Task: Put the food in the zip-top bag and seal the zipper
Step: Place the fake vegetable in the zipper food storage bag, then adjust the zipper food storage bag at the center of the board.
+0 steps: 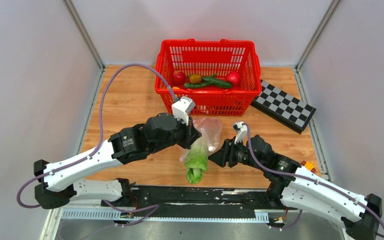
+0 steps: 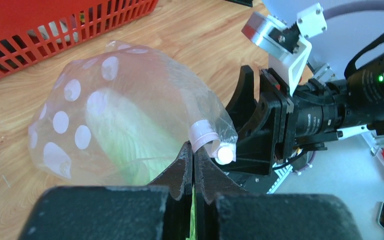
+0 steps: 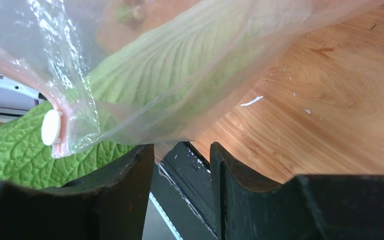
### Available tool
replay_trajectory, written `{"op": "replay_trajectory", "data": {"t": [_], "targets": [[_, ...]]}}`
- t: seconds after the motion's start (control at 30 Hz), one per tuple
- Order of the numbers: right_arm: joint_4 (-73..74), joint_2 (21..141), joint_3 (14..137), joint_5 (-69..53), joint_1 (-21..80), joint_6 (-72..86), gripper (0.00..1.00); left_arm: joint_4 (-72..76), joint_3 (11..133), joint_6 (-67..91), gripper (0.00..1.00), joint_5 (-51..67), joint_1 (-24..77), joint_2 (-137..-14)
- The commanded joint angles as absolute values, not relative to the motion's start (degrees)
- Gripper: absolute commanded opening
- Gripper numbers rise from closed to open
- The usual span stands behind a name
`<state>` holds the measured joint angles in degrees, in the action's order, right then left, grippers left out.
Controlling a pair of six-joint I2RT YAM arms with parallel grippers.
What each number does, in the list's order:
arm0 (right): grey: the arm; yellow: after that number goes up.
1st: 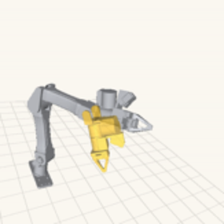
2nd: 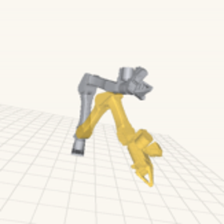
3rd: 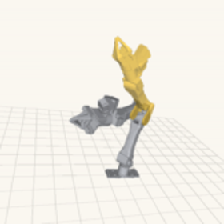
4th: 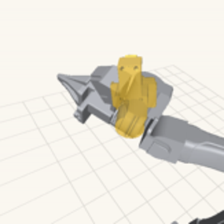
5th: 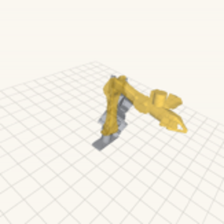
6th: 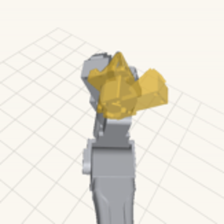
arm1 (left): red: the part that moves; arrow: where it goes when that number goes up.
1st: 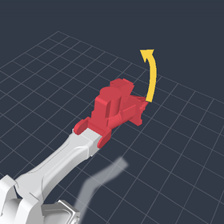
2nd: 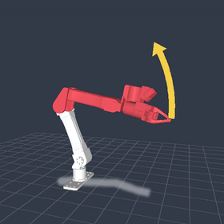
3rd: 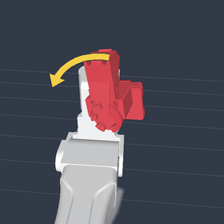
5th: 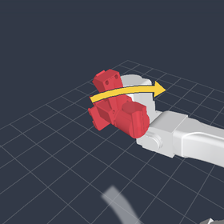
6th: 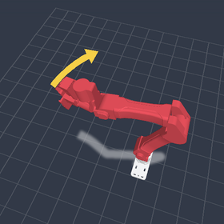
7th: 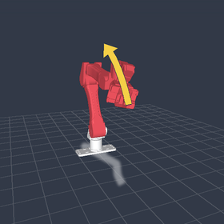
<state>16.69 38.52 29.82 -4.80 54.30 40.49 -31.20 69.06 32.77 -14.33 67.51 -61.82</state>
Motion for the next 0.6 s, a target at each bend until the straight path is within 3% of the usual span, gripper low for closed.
{"op": "replay_trajectory", "data": {"t": [0.0, 0.13, 0.3, 0.4, 0.57], "targets": [[15.1, 37.5, 31.0, -0.1, 57.9, 37.6, 0.45, -26.5, 71.9, 34.9, 0.0, -17.1, 67.6, -60.6], [16.3, 34.5, 30.3, -0.9, 58.9, 35.7, 0.48, -26.5, 72.1, 35.1, 0.0, -19.4, 67.6, -60.2], [17.7, 33.2, 31.2, -1.7, 58.9, 34.8, 0.59, -26.4, 72.5, 35.3, 0.0, -20.0, 67.6, -59.9], [15.9, 36.1, 31.3, -3.1, 59.0, 34.9, 0.58, -26.3, 72.8, 35.3, 0.0, -20.2, 67.6, -59.9], [14.7, 40.2, 31.8, -2.5, 60.7, 35.2, 0.46, -26.4, 73.1, 35.3, 0.0, -20.7, 67.6, -60.1]]}}
